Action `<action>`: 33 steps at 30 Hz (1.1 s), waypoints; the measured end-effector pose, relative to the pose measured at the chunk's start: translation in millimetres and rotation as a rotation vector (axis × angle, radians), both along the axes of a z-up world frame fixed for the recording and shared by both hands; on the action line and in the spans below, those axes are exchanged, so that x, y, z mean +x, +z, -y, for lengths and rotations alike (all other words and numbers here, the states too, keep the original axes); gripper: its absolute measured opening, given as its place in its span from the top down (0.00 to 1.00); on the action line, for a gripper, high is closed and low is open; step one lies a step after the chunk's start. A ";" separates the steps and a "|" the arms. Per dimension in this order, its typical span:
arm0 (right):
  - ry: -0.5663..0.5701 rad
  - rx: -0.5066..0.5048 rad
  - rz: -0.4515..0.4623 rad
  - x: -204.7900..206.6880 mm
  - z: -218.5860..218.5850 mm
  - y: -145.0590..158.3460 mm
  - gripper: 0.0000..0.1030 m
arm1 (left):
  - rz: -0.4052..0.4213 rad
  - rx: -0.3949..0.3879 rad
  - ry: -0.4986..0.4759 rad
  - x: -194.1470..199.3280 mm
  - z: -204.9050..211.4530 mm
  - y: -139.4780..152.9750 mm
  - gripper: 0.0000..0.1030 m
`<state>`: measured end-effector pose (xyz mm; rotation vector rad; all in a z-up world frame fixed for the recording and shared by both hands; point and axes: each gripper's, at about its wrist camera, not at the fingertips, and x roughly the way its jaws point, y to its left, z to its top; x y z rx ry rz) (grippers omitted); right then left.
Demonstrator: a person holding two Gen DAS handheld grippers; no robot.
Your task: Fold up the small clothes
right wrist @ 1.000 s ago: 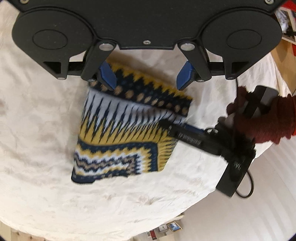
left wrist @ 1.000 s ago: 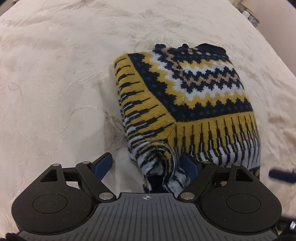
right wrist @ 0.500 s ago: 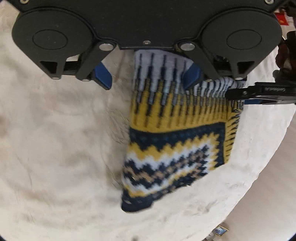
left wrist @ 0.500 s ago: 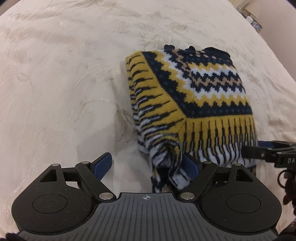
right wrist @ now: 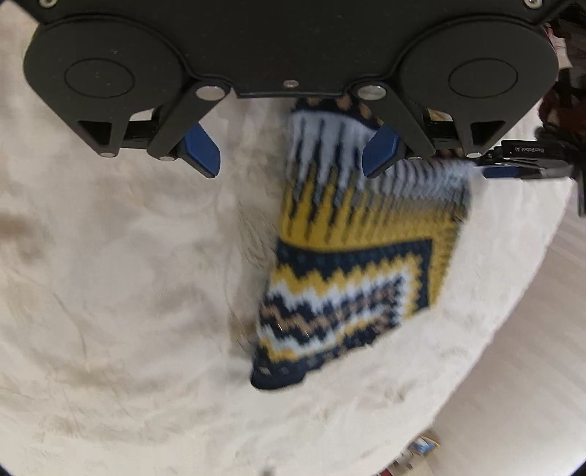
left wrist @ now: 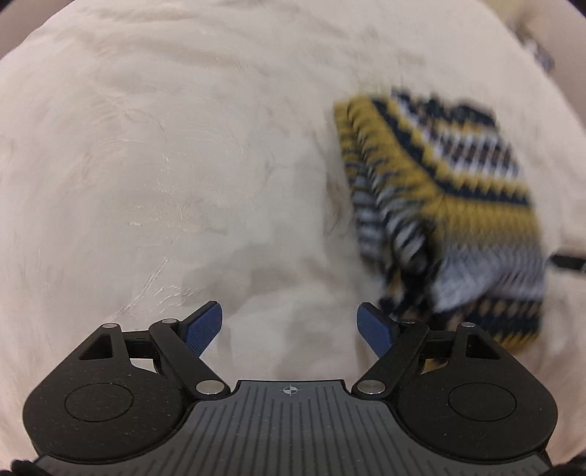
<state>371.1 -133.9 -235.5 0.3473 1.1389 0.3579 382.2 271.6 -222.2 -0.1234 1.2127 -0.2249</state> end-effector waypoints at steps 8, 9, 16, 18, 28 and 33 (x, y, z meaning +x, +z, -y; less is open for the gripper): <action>0.091 0.008 0.007 -13.3 -20.9 5.0 0.17 | 0.029 -0.017 -0.094 -13.3 32.9 2.3 0.22; 0.096 0.007 0.004 -15.9 -23.1 4.1 0.17 | 0.023 -0.003 -0.090 -14.0 34.7 -0.9 0.22; 0.074 0.009 -0.017 -35.3 -26.9 2.5 0.17 | -0.028 0.021 -0.044 -11.1 25.7 -20.1 0.22; 0.071 0.003 -0.026 -39.5 -28.7 -1.1 0.17 | -0.032 0.022 -0.060 -12.3 23.8 -22.3 0.22; 0.087 -0.049 -0.022 -56.2 -48.8 -9.5 0.16 | 0.051 -0.016 -0.336 -0.7 47.8 -17.9 0.22; 0.058 -0.052 -0.023 -62.7 -52.0 -8.9 0.16 | 0.070 -0.120 -0.530 -1.3 46.6 -7.5 0.22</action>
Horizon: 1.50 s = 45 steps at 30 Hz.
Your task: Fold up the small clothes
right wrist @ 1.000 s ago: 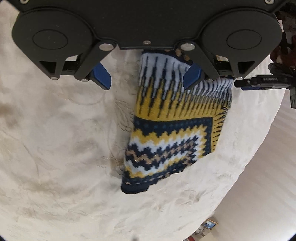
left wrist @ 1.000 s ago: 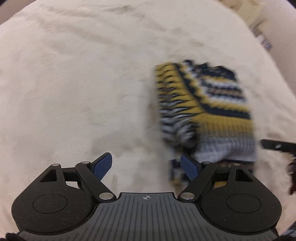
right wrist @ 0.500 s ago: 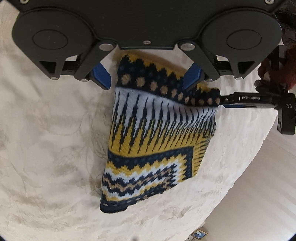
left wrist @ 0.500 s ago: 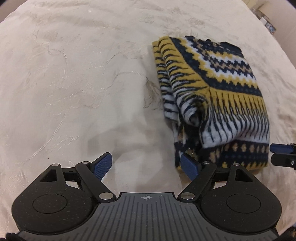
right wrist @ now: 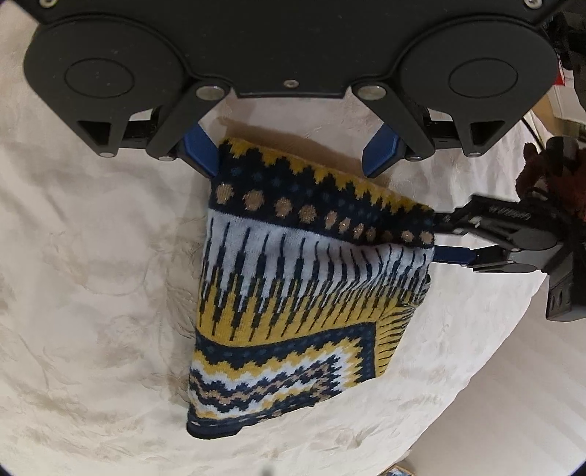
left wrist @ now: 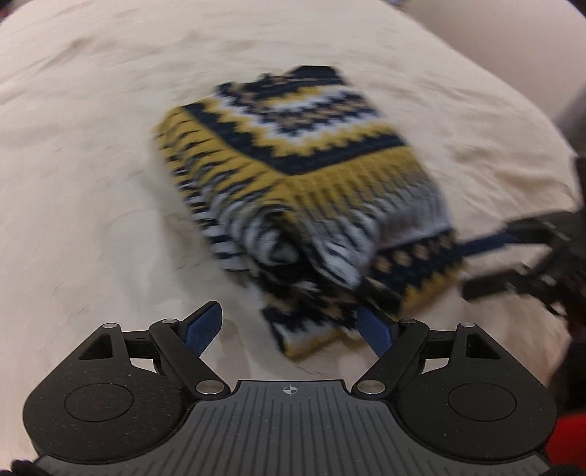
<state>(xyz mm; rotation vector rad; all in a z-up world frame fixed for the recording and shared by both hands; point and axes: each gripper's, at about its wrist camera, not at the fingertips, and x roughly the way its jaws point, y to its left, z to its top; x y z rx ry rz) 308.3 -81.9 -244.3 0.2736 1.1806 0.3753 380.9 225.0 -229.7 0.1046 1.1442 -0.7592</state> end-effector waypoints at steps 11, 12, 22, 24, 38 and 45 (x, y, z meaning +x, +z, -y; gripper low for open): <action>-0.054 0.010 0.014 -13.6 -1.3 4.7 0.16 | -0.034 -0.215 0.045 -23.1 0.7 25.8 0.22; -0.052 0.009 0.014 -14.5 -2.0 4.5 0.16 | -0.033 -0.216 0.042 -24.0 6.9 24.0 0.22; -0.052 0.002 0.019 -22.2 -1.5 6.4 0.16 | -0.054 -0.261 0.098 -7.9 27.7 2.4 0.23; -0.052 0.003 0.018 -23.8 -0.7 6.3 0.16 | -0.089 -0.271 0.089 -2.5 29.3 -3.5 0.24; -0.074 0.002 0.009 -26.1 11.6 5.4 0.16 | -0.331 -0.283 -0.018 11.7 -5.1 -31.8 0.26; -0.072 0.005 0.034 -14.2 17.9 11.8 0.16 | -0.242 -0.285 0.133 1.0 -26.6 -11.5 0.26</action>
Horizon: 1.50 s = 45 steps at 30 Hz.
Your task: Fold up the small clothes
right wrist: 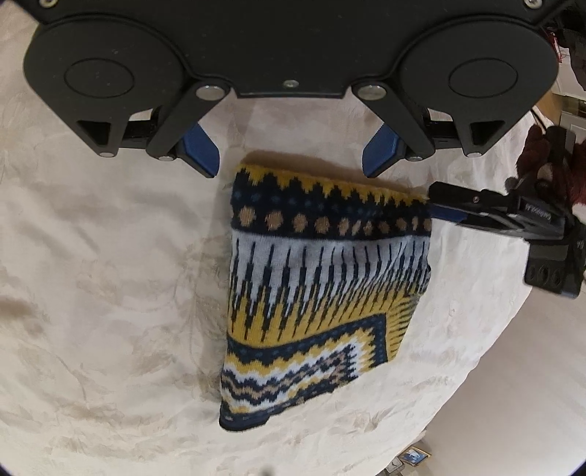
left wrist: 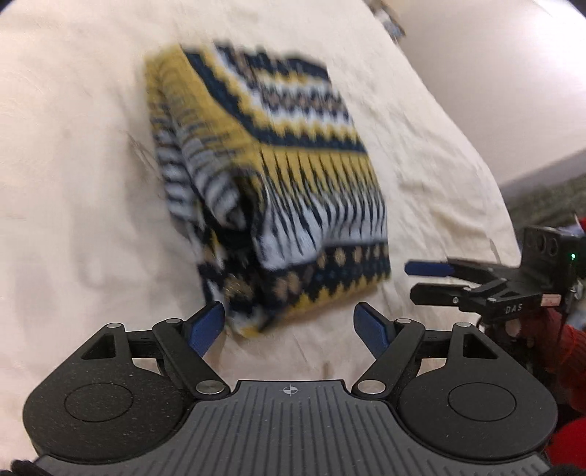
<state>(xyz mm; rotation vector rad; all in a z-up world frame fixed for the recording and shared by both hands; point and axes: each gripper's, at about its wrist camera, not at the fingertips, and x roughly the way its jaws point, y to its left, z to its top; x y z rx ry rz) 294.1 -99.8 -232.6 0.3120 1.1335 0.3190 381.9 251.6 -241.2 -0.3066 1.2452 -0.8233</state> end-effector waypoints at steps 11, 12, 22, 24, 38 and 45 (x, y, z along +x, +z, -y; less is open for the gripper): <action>-0.049 0.023 0.055 69.1 22.9 17.0 0.16 | 0.109 0.059 0.327 29.4 5.9 32.2 0.22; -0.049 0.026 0.055 76.9 23.1 16.5 0.15 | 0.102 0.065 0.339 36.0 8.9 30.3 0.22; -0.082 0.139 -0.033 140.0 28.0 -22.2 0.15 | -0.104 0.102 0.373 63.5 15.6 -26.2 0.22; -0.085 0.178 -0.058 146.5 30.2 -33.4 0.15 | -0.154 0.044 0.393 64.0 11.7 -36.2 0.20; -0.044 0.417 -0.129 166.4 34.7 -69.7 0.48 | -0.257 -0.111 0.277 89.3 36.2 -46.3 0.08; -0.047 0.372 -0.090 148.0 22.2 -33.4 0.53 | -0.220 -0.169 0.230 72.6 50.5 -21.6 0.07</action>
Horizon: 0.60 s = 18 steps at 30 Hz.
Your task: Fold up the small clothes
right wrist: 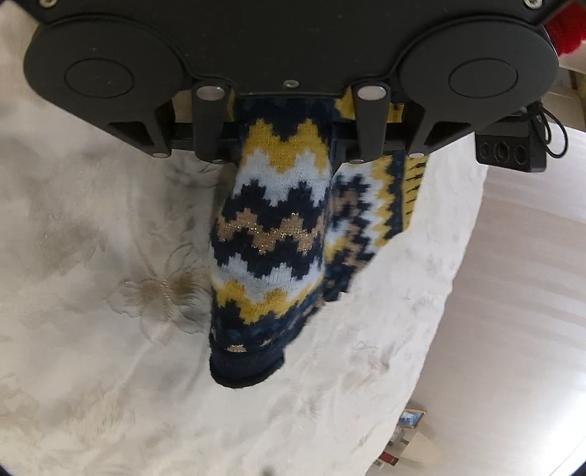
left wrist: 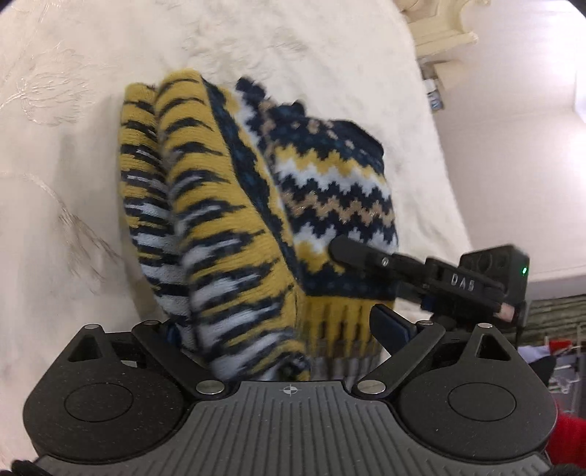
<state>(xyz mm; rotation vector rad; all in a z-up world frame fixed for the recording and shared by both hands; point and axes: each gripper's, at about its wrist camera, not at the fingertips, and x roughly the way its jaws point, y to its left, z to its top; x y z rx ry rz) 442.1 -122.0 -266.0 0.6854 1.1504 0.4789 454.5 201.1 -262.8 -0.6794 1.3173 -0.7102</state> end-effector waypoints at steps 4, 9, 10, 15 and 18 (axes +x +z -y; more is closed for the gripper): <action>0.019 -0.027 0.003 -33.9 -3.4 22.7 0.53 | 0.024 -0.034 -0.035 -26.6 11.4 20.4 0.07; 0.064 -0.072 -0.027 -89.4 1.6 34.5 0.53 | 0.013 -0.032 -0.118 -81.5 30.5 29.9 0.07; 0.067 -0.075 -0.033 -103.0 4.5 35.7 0.53 | 0.003 -0.036 -0.129 -95.0 33.7 29.9 0.07; 0.111 -0.089 -0.035 -150.3 17.4 43.3 0.53 | -0.006 -0.013 -0.159 -151.4 42.1 27.7 0.07; 0.090 -0.197 -0.040 -167.0 24.3 35.3 0.48 | 0.054 0.177 -0.120 -177.7 38.0 16.8 0.08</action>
